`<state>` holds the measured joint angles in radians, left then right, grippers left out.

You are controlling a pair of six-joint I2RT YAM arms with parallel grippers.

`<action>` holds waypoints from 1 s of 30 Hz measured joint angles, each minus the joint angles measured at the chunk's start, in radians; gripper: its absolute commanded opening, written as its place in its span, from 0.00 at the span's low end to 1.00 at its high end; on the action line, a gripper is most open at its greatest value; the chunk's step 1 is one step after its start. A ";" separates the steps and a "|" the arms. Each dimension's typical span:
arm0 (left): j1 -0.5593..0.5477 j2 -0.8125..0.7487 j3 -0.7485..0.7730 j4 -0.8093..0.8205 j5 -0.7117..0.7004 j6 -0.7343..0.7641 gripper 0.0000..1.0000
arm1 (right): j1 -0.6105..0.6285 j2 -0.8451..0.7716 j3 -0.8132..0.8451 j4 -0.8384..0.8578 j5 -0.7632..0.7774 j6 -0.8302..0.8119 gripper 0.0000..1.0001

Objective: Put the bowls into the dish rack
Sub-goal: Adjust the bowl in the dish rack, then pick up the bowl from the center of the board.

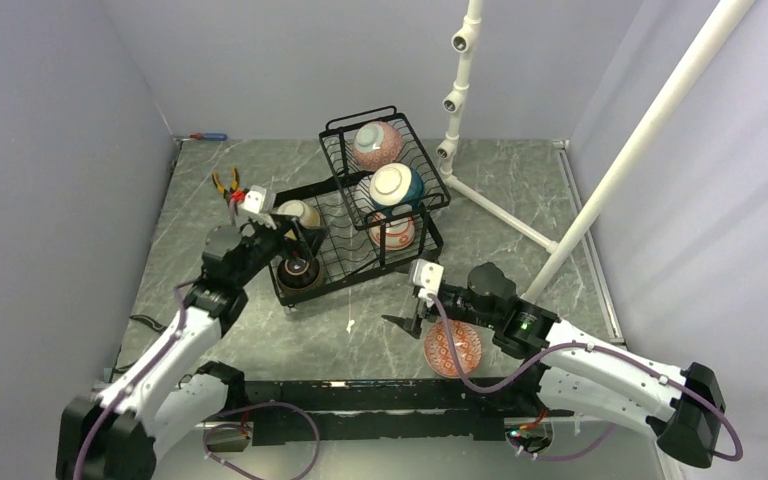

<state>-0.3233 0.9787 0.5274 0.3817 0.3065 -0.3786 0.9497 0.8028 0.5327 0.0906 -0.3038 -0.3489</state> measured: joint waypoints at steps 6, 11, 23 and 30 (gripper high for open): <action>0.000 -0.283 0.000 -0.333 -0.090 0.040 0.95 | 0.000 -0.003 -0.034 0.039 0.165 0.286 1.00; 0.000 -0.418 0.000 -0.574 -0.205 -0.067 0.95 | 0.000 -0.011 -0.035 0.018 0.301 0.499 1.00; 0.000 -0.487 0.010 -0.866 -0.238 -0.322 0.95 | 0.000 -0.127 -0.062 -0.213 0.595 0.809 1.00; 0.000 -0.290 0.015 -0.848 -0.113 -0.298 0.95 | -0.003 -0.170 -0.072 -0.297 0.689 0.914 1.00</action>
<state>-0.3233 0.6891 0.5423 -0.4667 0.1940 -0.6762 0.9470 0.6331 0.4603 -0.2066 0.3855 0.5655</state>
